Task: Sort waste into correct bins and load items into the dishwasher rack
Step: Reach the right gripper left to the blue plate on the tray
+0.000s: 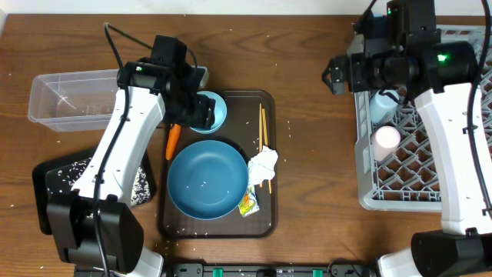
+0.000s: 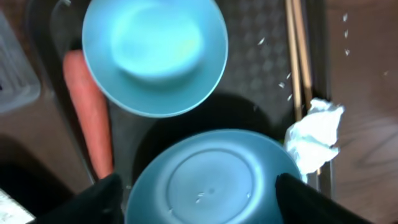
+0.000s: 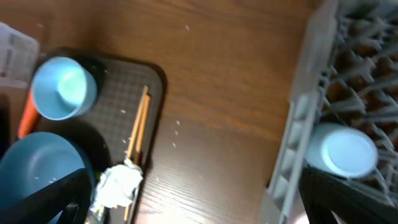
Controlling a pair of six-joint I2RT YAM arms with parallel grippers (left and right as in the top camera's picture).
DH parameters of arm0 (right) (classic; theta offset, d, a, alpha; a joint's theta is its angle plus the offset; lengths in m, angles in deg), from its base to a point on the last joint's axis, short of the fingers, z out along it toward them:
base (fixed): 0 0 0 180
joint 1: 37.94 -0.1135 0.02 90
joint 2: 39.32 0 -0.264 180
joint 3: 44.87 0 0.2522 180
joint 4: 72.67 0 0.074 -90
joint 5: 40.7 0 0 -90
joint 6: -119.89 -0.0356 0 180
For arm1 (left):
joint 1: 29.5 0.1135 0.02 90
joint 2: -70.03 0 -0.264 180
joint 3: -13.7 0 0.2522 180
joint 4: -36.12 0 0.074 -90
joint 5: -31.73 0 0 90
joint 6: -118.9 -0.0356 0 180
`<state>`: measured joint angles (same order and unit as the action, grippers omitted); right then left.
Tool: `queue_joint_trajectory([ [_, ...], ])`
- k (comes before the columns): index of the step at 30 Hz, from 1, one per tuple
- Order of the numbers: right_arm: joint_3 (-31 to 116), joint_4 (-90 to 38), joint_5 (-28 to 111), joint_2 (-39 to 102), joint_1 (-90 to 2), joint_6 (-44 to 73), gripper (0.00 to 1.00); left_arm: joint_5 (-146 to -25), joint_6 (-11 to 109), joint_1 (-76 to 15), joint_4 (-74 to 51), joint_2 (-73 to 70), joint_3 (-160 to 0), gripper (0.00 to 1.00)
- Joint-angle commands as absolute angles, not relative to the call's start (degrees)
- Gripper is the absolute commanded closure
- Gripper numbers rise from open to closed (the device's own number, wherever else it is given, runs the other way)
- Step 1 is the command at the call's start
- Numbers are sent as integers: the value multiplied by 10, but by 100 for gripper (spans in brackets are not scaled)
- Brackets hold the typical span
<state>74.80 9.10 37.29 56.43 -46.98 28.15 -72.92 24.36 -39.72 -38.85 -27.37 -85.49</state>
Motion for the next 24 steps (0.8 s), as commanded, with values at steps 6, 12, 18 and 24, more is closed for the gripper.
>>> queue_joint_trajectory([
  [6,755,75,352,563,-478,287,1,-656,256,-467,-419,-281,-857,13],
  [12,753,75,356,563,-478,287,1,-610,310,-515,-419,-281,-857,13],
  [18,750,75,359,568,-478,287,1,-610,357,-537,-419,-281,-846,13],
  [24,748,78,375,579,-478,288,1,-610,392,-568,-419,-281,-802,13],
])
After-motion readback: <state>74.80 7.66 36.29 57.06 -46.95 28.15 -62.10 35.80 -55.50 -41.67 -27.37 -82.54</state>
